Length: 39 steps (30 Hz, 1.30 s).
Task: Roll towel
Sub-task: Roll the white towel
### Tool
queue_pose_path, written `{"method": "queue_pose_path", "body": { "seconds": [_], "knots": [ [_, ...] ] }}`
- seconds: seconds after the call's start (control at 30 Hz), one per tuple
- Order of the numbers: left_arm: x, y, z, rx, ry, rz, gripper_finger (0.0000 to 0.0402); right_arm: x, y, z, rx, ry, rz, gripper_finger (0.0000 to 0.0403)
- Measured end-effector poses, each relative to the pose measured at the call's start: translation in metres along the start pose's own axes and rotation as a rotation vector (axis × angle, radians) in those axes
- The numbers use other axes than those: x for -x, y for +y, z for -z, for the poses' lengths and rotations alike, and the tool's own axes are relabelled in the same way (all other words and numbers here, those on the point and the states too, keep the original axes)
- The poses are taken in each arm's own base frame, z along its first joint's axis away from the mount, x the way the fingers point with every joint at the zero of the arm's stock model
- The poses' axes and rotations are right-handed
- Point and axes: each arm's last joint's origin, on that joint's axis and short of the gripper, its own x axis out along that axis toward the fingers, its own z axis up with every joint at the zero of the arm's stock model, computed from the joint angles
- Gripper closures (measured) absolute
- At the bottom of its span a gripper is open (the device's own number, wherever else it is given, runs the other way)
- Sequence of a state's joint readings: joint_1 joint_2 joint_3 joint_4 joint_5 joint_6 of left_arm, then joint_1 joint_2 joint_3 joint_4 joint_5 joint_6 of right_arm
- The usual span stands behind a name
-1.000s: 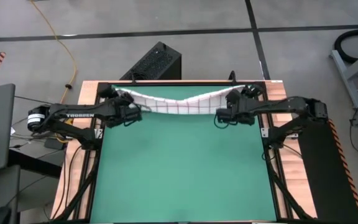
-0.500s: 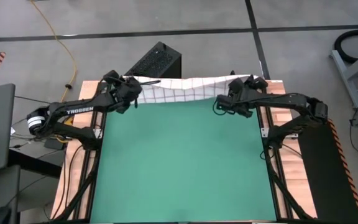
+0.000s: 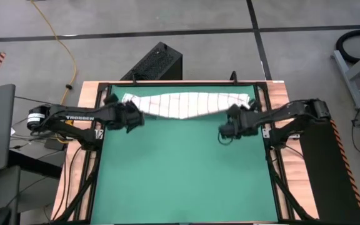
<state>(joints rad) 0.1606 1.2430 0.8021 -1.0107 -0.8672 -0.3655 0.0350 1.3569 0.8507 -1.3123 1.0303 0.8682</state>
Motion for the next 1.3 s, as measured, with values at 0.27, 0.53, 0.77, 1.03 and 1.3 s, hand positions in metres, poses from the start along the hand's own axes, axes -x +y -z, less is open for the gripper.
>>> {"method": "queue_pose_path", "body": {
  "seconds": [0.27, 0.53, 0.77, 1.03, 1.3],
  "knots": [
    [0.055, -0.044, 0.032, -0.027, 0.001, 0.387, 0.0401, 0.053, 0.014, 0.037, 0.031, 0.072, -0.257, 0.0402],
    [0.101, -0.07, 0.076, -0.173, 0.112, 0.703, 0.0401, 0.098, 0.022, 0.087, 0.254, 0.275, -0.535, 0.0401],
    [0.128, -0.077, 0.107, -0.137, -0.001, 0.756, 0.0401, 0.128, 0.014, 0.13, 0.338, 0.198, -0.653, 0.0401],
    [0.149, -0.088, 0.12, -0.117, 0.113, 0.982, 0.0401, 0.151, 0.013, 0.153, 0.254, 0.245, -0.847, 0.04],
    [0.162, -0.095, 0.115, -0.043, 0.089, 1.13, 0.0401, 0.157, 0.015, 0.155, 0.092, 0.339, -0.878, 0.036]
  ]
}}
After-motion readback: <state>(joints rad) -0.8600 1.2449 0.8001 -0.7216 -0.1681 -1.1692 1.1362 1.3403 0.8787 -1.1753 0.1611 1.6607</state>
